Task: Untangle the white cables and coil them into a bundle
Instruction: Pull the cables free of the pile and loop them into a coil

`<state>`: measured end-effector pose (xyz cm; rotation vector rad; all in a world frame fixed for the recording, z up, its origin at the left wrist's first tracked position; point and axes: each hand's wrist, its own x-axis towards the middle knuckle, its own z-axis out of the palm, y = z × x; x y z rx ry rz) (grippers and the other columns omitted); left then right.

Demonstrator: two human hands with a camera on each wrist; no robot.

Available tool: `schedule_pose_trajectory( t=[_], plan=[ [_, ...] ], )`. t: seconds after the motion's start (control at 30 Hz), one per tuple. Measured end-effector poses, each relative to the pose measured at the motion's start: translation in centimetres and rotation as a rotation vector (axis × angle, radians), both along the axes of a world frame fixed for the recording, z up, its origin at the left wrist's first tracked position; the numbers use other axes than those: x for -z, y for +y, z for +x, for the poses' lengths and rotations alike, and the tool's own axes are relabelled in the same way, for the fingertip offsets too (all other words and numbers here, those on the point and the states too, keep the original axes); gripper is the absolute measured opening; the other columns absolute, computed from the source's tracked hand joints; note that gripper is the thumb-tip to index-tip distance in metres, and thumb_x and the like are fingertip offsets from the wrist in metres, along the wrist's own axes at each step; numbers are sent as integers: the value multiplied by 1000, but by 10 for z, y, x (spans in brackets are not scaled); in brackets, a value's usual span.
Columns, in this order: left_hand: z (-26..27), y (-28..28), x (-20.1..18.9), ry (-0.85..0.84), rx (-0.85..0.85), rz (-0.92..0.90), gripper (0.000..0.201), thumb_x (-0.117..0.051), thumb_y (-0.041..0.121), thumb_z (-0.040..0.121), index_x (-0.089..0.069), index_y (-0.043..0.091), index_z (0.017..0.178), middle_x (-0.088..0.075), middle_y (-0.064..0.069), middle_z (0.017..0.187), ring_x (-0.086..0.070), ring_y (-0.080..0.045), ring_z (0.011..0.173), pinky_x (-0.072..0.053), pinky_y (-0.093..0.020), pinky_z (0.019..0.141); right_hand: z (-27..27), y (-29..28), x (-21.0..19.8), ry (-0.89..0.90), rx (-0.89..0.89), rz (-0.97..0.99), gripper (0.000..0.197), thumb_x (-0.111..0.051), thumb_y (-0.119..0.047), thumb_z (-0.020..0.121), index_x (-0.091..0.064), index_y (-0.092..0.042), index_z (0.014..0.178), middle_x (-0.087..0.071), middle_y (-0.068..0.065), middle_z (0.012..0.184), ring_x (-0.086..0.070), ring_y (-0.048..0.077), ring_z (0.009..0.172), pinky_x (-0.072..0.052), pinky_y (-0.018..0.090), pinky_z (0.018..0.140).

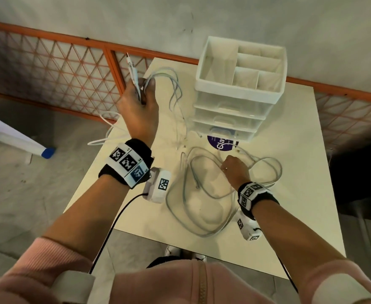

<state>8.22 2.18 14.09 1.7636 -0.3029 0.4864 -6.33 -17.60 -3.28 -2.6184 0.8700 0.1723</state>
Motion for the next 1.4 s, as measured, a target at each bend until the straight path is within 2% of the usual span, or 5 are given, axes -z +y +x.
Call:
schedule_pose_trajectory(
  t=[0.33, 0.5, 0.73, 1.0, 1.4],
  plan=[
    [-19, 9, 35, 114, -10, 157, 26, -57, 28, 92, -62, 2, 90, -40, 13, 51, -39, -6, 45, -25, -23, 51, 4, 1, -28, -125, -39, 58, 26, -58, -4, 83, -57, -2, 109, -53, 18, 118, -56, 35, 104, -42, 34, 86],
    [-13, 3, 35, 140, 32, 169, 26, -57, 29, 92, -61, 4, 89, -45, 7, 54, -43, -19, 51, -34, -29, 55, 22, -15, -126, -347, -124, 429, 13, -72, -4, 75, -71, -7, 87, -67, 9, 88, -62, 19, 83, -46, 4, 64],
    [-26, -13, 28, 222, 317, 280, 20, -67, 26, 86, -63, 10, 97, -41, 4, 53, -42, -4, 46, -35, -16, 49, 16, 6, -243, -491, -412, 659, 17, -59, -15, 91, -65, -3, 101, -69, 2, 89, -66, 6, 80, -53, 19, 73],
    [-58, -26, -13, 567, 890, 57, 49, -26, 50, 99, -54, 16, 79, -21, 2, 58, -17, -10, 47, -16, -25, 47, 21, 27, -239, -621, -308, 596, 23, -74, -15, 79, -58, -6, 92, -69, 4, 74, -69, 10, 64, -51, 22, 65],
    [-70, -23, -13, 399, 1002, 143, 32, -27, 31, 103, -45, 18, 80, -38, 1, 75, -36, -6, 62, -37, -21, 62, 16, 39, -226, -875, -170, 665, 37, -71, -23, 81, -43, -12, 103, -57, 5, 98, -60, 10, 80, -53, 27, 74]
  ],
)
